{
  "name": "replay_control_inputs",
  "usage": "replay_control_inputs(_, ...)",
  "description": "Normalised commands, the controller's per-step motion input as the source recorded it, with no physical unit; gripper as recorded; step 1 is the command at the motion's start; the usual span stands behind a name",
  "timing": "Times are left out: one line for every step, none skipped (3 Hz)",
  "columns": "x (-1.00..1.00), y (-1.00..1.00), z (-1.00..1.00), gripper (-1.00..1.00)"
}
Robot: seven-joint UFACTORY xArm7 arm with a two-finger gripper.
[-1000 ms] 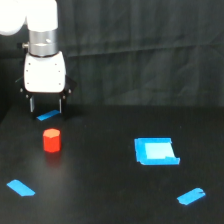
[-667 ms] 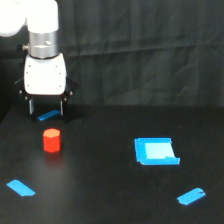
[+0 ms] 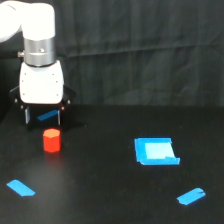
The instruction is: Pick up the red object from the table
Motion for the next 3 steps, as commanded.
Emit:
replay_control_inputs(-0.12,-0.97,0.02,1.0)
replay_control_inputs(-0.14,-0.97,-0.02,1.0)
replay_control_inputs(-0.29,-0.93,0.0,0.99)
